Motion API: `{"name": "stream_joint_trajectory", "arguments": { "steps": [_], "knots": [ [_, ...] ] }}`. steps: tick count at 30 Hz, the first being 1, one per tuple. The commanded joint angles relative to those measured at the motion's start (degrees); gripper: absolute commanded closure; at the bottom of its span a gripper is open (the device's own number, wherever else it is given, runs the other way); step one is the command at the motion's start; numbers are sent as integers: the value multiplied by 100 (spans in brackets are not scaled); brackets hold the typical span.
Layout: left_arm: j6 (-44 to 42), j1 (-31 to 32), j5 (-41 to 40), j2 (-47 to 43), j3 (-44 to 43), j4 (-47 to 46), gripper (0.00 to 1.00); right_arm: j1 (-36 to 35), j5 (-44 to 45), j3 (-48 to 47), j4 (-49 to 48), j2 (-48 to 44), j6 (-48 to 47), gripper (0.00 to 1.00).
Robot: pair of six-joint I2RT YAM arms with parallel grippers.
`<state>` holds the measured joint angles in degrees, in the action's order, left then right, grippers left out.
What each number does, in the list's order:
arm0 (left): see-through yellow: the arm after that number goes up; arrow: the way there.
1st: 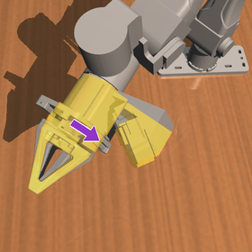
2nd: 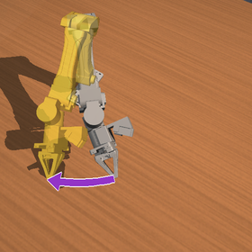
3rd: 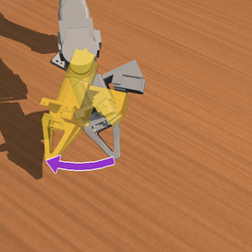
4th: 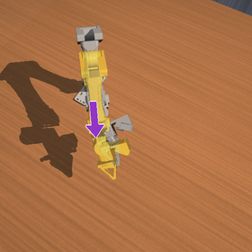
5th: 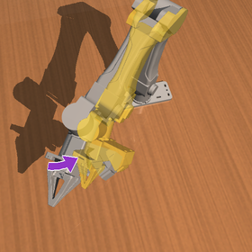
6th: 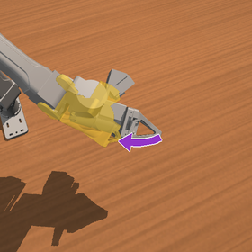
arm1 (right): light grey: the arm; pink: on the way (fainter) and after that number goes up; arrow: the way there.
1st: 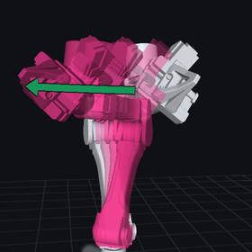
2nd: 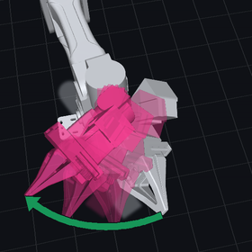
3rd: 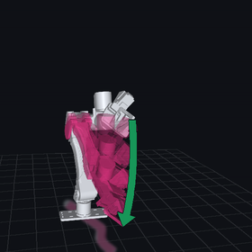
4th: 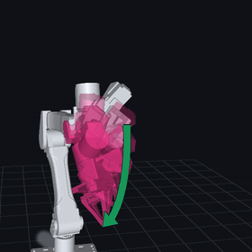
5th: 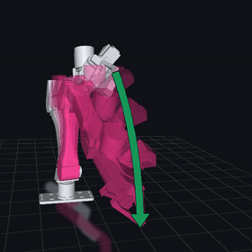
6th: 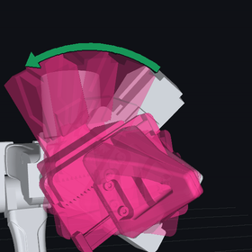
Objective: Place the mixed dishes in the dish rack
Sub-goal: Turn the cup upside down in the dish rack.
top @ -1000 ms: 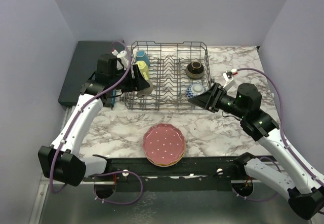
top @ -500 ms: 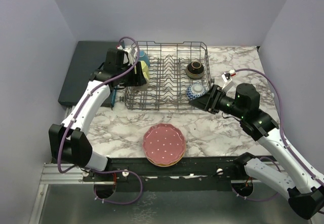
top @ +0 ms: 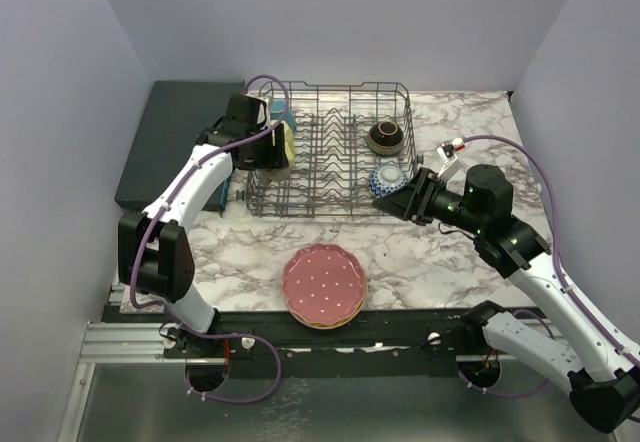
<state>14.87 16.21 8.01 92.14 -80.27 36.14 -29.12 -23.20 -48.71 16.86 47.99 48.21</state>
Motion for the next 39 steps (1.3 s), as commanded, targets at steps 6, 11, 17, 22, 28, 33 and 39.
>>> {"name": "stream_joint_trajectory", "arguments": {
  "steps": [6, 11, 17, 22, 28, 33, 39],
  "knots": [
    [-222, 301, -696, 737, -386, 178, 100, 30, -150, 72, 159, 63, -231, 43],
    [-276, 415, -1002, 1073, -558, 241, 100, 32, -142, 93, 179, 87, -301, 42],
    [-353, 449, -1320, 1371, -694, 306, 100, 34, -149, 98, 208, 121, -408, 40],
    [-404, 462, -1409, 1512, -734, 362, 100, 33, -141, 94, 221, 184, -478, 39],
    [-475, 462, -1414, 1618, -742, 394, 100, 34, -158, 79, 238, 275, -573, 39],
    [-459, 462, -1313, 1727, -767, 401, 100, 30, -156, 38, 275, 321, -645, 38],
    [-445, 471, -1302, 1890, -824, 472, 100, 32, -116, 26, 333, 360, -715, 37]
  ]
}}
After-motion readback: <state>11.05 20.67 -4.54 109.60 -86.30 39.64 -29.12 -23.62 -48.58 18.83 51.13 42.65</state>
